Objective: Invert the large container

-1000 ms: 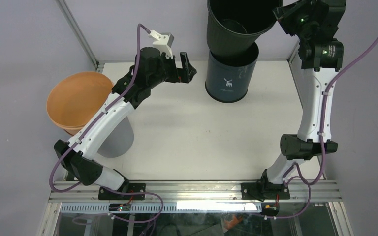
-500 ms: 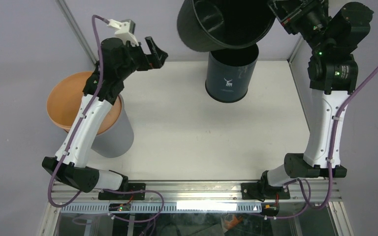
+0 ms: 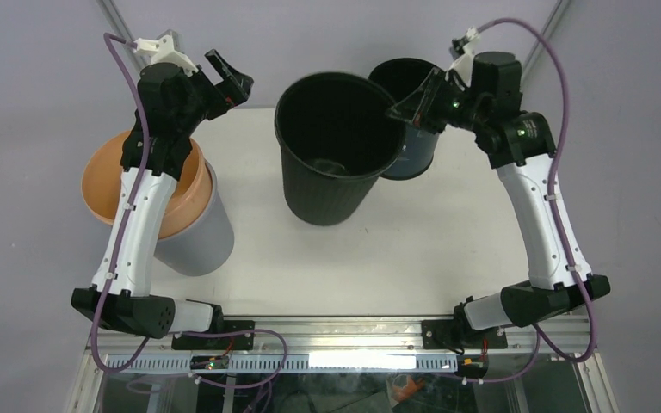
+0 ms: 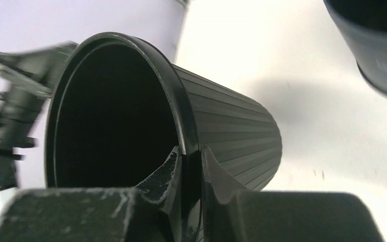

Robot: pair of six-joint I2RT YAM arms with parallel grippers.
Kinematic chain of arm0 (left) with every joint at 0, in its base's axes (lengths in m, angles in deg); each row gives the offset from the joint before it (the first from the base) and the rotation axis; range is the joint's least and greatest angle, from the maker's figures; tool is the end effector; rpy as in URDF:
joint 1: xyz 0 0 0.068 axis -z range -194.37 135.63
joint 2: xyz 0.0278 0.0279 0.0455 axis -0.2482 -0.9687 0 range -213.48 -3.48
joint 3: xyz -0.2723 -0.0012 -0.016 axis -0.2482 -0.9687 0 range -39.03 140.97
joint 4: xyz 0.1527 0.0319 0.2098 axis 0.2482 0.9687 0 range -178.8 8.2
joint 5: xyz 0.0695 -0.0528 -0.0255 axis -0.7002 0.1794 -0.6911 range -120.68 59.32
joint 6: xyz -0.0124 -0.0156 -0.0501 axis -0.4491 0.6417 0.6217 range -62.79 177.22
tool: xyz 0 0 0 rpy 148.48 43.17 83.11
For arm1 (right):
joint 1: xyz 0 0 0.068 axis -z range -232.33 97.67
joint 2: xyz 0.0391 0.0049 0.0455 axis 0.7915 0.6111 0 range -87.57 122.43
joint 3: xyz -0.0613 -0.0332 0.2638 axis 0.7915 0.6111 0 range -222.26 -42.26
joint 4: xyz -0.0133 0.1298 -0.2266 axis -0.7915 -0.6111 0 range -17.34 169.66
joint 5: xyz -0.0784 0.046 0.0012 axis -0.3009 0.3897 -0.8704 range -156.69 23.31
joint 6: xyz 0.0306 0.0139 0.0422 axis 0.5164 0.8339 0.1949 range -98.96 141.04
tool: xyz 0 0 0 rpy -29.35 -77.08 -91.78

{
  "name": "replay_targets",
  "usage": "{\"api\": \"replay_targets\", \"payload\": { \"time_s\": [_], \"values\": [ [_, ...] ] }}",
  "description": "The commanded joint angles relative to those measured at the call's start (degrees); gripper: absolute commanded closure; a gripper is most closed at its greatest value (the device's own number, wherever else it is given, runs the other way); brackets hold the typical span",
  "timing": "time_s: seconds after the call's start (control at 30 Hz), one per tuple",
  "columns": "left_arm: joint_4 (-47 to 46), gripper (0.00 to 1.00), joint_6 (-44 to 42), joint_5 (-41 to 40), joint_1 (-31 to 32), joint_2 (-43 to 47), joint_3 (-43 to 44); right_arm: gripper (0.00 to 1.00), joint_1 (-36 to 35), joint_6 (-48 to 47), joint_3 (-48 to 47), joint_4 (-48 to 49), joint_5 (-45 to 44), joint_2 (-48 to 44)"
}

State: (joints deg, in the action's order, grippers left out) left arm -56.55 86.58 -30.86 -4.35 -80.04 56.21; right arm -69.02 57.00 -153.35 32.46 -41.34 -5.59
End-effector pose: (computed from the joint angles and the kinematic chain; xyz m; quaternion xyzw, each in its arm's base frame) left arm 0.2738 -0.0482 0.4799 -0.1330 0.7743 -0.2073 0.5829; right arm 0.2533 0.0919 0.5136 0.0053 0.8002 0.4132 0.4346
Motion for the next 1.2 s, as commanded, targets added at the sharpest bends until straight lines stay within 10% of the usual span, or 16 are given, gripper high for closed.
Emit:
{"api": "replay_targets", "payload": {
  "time_s": [0.0,0.63,0.97,1.17],
  "values": [
    [0.04,0.01,1.52,3.68,-0.42,-1.25,1.99,1.0,-0.94,1.17,8.56,-1.53,-3.14,-5.05],
    [-1.14,0.01,-6.02,12.61,4.43,-5.01,3.0,1.0,-6.94,4.4,32.0,8.56,-22.35,-13.08],
    [-1.03,0.01,-11.58,11.08,13.19,-7.21,6.67,0.21,-12.24,-0.43,25.81,5.42,-23.88,-8.32],
    [2.6,0.03,-17.45,6.63,20.09,-6.6,11.39,0.09,-10.93,-6.64,15.95,-3.91,-38.46,-8.14]
  ]
}}
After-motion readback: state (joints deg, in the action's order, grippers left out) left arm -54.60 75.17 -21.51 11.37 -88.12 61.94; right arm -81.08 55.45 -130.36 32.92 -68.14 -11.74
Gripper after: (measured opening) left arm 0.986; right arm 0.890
